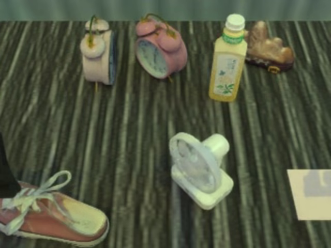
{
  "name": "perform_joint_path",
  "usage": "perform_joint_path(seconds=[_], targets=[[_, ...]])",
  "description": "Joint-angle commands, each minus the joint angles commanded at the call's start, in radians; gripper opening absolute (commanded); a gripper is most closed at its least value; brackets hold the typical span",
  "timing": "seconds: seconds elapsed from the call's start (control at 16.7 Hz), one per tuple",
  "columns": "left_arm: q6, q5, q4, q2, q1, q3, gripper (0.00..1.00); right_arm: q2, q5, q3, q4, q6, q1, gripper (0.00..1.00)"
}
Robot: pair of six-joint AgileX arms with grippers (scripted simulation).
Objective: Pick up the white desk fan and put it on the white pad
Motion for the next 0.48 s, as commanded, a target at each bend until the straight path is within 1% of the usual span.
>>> perform_joint_path(seconds=[0.24,0.48], targets=[[0.0,0.0,0.0,0.0,0.0,0.0,1.0,0.03,0.0,0.029,-0.03,0.0,0.016,1.0],[0.0,0.0,0.0,0.0,0.0,0.0,1.0,0.218,0.001,0.21,-0.198,0.004,0.099,1.0]])
